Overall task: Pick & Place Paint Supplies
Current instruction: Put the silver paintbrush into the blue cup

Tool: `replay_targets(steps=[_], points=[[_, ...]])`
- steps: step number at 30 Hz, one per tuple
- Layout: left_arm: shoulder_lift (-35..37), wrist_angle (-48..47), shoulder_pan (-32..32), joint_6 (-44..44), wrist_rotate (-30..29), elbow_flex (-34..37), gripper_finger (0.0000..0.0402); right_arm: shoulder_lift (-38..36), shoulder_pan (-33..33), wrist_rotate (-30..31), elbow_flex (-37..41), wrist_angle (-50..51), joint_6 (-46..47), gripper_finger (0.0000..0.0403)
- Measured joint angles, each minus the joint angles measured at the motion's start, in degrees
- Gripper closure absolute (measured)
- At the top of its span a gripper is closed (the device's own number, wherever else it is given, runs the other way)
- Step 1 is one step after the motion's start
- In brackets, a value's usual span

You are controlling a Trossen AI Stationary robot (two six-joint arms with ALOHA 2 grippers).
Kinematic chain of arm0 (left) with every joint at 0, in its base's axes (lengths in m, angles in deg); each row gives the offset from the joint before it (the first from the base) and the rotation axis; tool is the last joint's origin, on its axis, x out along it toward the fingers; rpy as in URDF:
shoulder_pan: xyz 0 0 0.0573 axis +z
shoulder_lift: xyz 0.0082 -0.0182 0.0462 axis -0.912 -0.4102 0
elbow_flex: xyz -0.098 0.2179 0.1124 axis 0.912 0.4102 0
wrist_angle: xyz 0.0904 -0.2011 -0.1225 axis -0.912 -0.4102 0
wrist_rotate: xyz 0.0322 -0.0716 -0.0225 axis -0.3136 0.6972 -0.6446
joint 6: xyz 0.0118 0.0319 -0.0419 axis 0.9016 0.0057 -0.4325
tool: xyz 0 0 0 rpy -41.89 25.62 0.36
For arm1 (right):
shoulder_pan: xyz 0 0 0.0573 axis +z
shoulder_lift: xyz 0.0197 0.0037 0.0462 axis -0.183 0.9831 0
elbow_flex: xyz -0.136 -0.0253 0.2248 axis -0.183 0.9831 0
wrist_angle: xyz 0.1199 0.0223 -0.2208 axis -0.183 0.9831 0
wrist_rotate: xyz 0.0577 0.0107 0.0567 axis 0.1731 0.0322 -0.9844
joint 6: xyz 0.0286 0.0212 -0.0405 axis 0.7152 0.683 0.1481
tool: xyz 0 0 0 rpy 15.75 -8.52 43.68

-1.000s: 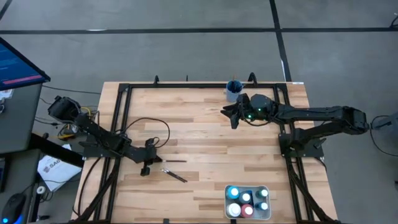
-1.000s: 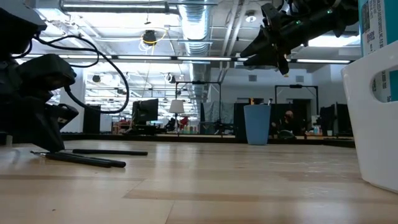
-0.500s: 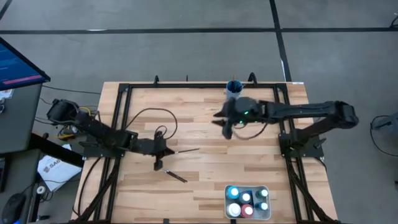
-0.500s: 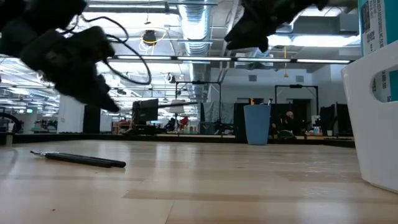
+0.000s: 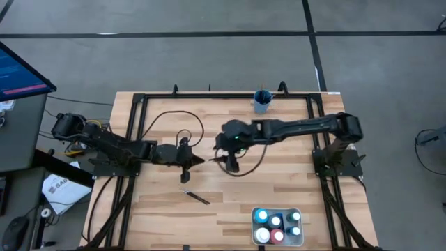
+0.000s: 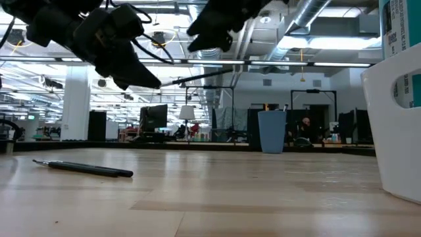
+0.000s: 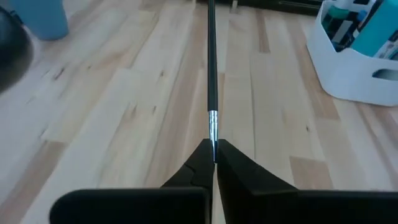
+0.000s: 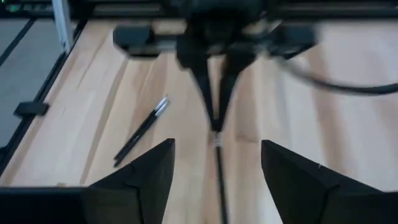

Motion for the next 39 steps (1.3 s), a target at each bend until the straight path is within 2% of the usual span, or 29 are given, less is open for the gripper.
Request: replay_targets(steps=[10,22,39], points=[[0.07,0.14,0.25,0.21,-0.48,-0.85,0.0401,9.06,0.62,-1.96,-6.51,4.67,-0.87,0.0189],[0.09,1.53,0.2,0.21,-0.48,-0.87,0.0401,9.76,-0.15,-1.78,-6.46,5.38,-0.98,0.021],[0.09,2.67,0.2,0.23,-0.55,-0.87,0.0401,10.74,-0.42,-1.4,-6.46,5.03,-1.49,0.0323]])
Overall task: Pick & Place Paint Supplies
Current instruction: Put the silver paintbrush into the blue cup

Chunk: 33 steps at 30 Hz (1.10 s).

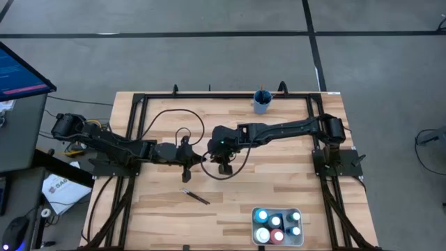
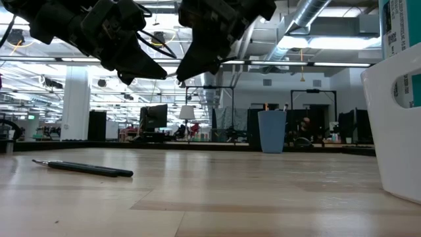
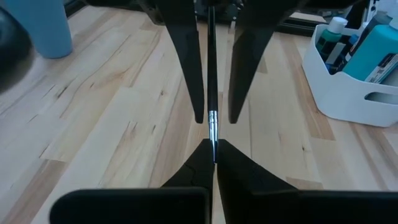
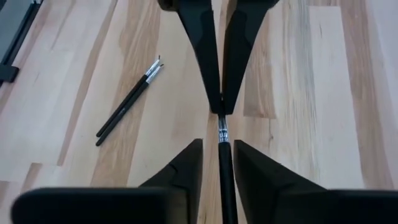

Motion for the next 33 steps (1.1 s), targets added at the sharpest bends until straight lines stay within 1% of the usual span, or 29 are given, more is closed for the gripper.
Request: replay_targets(steps=[4,6,7,12,15,17,20,22,25,26,29,32,33], points=[[0.0,-0.02,0.0,0.0,0.0,0.0,0.0401,0.0,-0.3,-0.02,0.01,0.13,0.38,0.0345],[0.0,-0.02,0.0,0.0,-0.01,0.0,0.0401,0.0,-0.24,-0.06,0.02,0.26,0.55,0.0377],[0.0,0.0,0.0,0.0,-0.02,0.0,0.0402,0.0,-0.18,-0.1,0.01,0.31,0.46,0.0387],[0.02,0.21,0.0,0.0,0.04,0.0,0.0401,-0.03,-0.02,-0.02,0.0,0.61,1.07,0.0394],[0.02,1.84,0.02,0.21,0.01,0.0,0.0395,-0.94,-0.02,-0.13,0.0,1.47,1.05,0.0394],[0.06,2.94,0.02,0.43,-0.02,0.0,0.0381,-2.12,-0.07,-0.18,0.02,2.22,0.84,0.0394],[1.07,3.64,0.02,-0.76,-0.05,-0.07,0.0347,-4.55,-0.06,-0.21,-0.08,3.4,0.42,0.0394],[2.46,3.95,0.02,-0.78,-0.15,0.03,0.0321,-7.3,-0.35,0.12,0.24,7.73,0.17,0.0394],[5.37,5.15,0.02,-0.78,-2.09,0.07,0.0282,-11.19,-0.6,2.0,1.2,6.55,0.0,0.0394],[6.12,7.21,0.02,-0.83,-2.81,-0.01,0.027,-12.75,-0.66,2.66,2.12,5.76,0.02,0.0394],[9.48,10.41,0.02,-0.85,-5.15,0.06,0.0239,-17.94,-1.27,2.84,6.21,-4.6,1.2,0.0394],[11.82,16.81,0.43,0.09,-6.19,0.03,0.0217,-23.62,-2.03,2.8,12.92,-21.55,3.45,0.0394],[11.91,20.66,0.44,1.06,-6.35,0.01,0.0212,-25.19,-2.37,2.8,15.31,-28.05,4.79,0.0394]])
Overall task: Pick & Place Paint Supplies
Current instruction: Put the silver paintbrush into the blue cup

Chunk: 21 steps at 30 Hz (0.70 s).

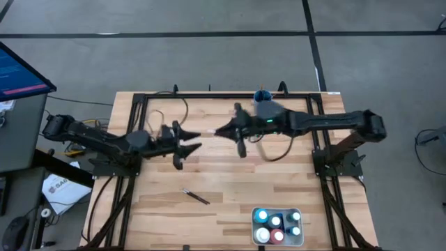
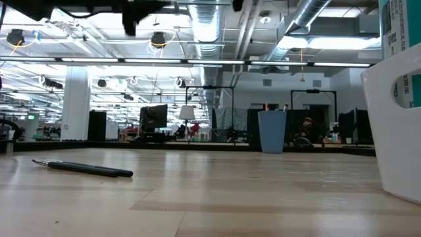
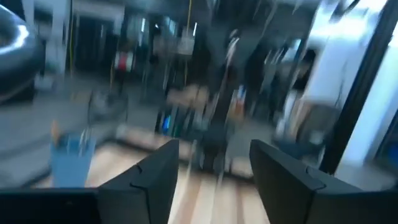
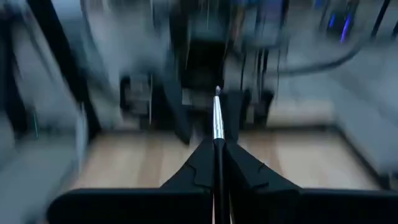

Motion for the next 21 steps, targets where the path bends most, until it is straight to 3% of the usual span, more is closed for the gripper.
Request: replay_targets(steps=[3,6,12,21], points=[[-0.17,10.14,0.42,3.65,0.01,-0.05,0.0203,-2.68,-0.65,-0.02,6.63,-16.54,3.61,0.0394],[-1.64,17.24,1.81,4.78,0.92,-0.1,0.0202,-2.97,-0.61,-0.06,9.8,-24.03,6.1,0.0394],[-6.51,18.21,5.45,0.53,8.89,-2.84,0.0211,-1.48,0.59,-0.44,10.06,-25.68,6.43,0.0394],[-12.28,18.36,5.81,2.99,9.67,-8.86,0.0208,0.72,2.24,-0.44,10.18,-29.65,6.77,0.0394]])
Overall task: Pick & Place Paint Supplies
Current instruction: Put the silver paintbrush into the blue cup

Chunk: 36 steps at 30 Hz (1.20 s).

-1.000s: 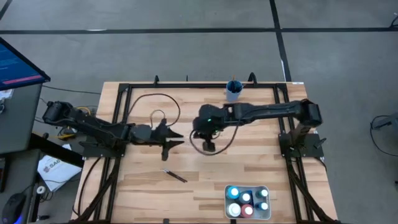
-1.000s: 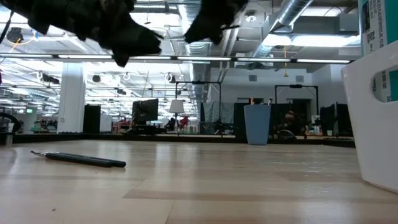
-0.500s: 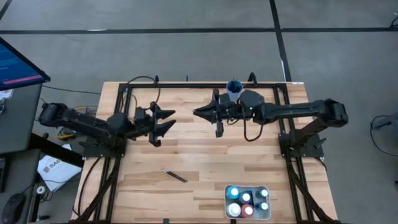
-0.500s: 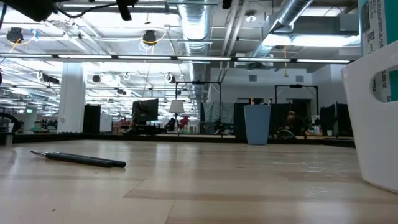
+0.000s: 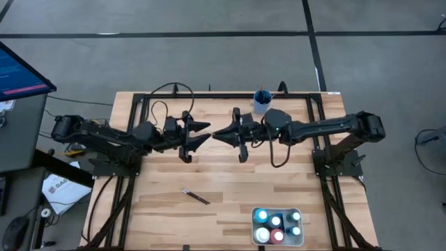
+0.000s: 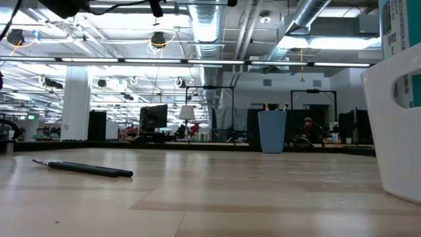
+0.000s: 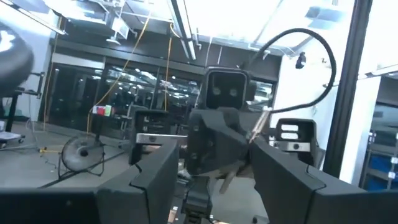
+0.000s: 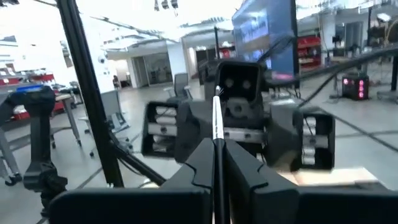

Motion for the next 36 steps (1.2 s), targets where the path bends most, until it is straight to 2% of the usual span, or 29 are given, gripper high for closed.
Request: replay_targets(steps=[6,14,28,36], points=[[0.02,2.82,0.0,-0.19,-0.06,0.0,0.0212,0.01,0.0,-0.02,-0.02,-0.73,-0.43,0.0394],[0.02,3.13,0.0,-0.37,3.35,0.0,0.0218,0.02,-0.35,-0.06,-0.02,-1.23,-1.76,0.0394],[-0.49,3.94,1.72,-0.41,3.44,-0.86,0.0222,0.01,-1.34,-1.49,-0.02,-1.78,-2.04,0.0394],[-1.78,5.32,2.21,-1.92,7.17,-0.84,0.0226,0.01,-1.67,-1.68,-0.02,-1.73,-2.13,0.0394]])
